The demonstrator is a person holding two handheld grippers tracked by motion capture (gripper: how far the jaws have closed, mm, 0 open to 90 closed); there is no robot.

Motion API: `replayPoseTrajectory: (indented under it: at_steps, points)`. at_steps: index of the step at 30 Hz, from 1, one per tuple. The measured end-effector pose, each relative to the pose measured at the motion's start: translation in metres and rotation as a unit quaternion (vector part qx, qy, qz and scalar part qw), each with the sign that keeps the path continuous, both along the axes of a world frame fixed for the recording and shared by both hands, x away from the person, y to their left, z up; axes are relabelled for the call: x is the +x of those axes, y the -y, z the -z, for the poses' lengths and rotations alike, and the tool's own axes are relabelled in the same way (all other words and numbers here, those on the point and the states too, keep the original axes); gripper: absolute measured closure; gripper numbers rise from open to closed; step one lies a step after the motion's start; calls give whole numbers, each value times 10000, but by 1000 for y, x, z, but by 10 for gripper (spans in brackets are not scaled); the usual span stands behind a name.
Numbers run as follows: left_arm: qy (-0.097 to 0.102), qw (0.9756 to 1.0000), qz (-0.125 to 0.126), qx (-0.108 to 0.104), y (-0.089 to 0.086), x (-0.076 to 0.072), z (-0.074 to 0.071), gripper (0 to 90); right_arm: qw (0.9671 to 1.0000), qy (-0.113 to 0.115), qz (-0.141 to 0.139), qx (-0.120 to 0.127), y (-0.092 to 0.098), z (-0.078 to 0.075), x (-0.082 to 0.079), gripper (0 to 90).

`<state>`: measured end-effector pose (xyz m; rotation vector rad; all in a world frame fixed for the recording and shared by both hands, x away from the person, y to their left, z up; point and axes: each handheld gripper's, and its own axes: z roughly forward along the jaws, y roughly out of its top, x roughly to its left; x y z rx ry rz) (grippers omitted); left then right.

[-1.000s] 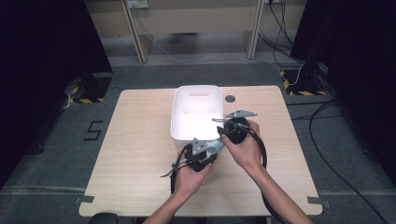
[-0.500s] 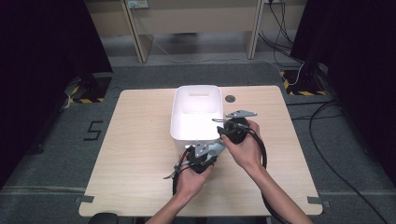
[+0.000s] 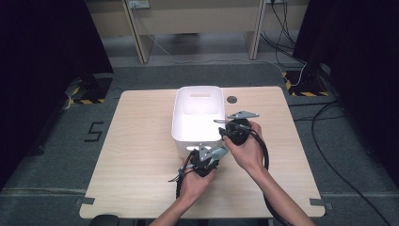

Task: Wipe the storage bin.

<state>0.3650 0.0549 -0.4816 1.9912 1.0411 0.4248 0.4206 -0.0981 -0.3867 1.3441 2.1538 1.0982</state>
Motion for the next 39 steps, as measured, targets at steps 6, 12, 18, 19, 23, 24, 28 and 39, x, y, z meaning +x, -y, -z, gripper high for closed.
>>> replayPoseTrajectory:
  at_steps: [6,12,18,19,23,24,28,39]
  points:
    - [-50,10000,0,76,1,2,5,766,10000,0,1,-1,0,0,0,685]
    - [-108,9998,-11,169,2,2,13,766,10000,-3,3,1,0,0,0,684]
    - [-140,9996,-44,239,5,3,19,766,10000,-3,1,-8,0,0,0,684]
    - [-140,9996,-44,239,5,3,19,766,10000,-3,1,-8,0,0,0,684]
    - [-158,9995,-40,264,8,4,22,766,10000,-2,2,-10,0,0,0,684]
    - [-154,9995,-65,251,10,4,23,766,10000,2,4,-8,0,0,0,684]
    - [-164,9994,-46,288,13,6,25,765,10000,-4,2,-9,0,0,0,683]
    - [-173,9995,-59,253,13,7,23,765,10000,-5,0,-4,0,0,0,683]
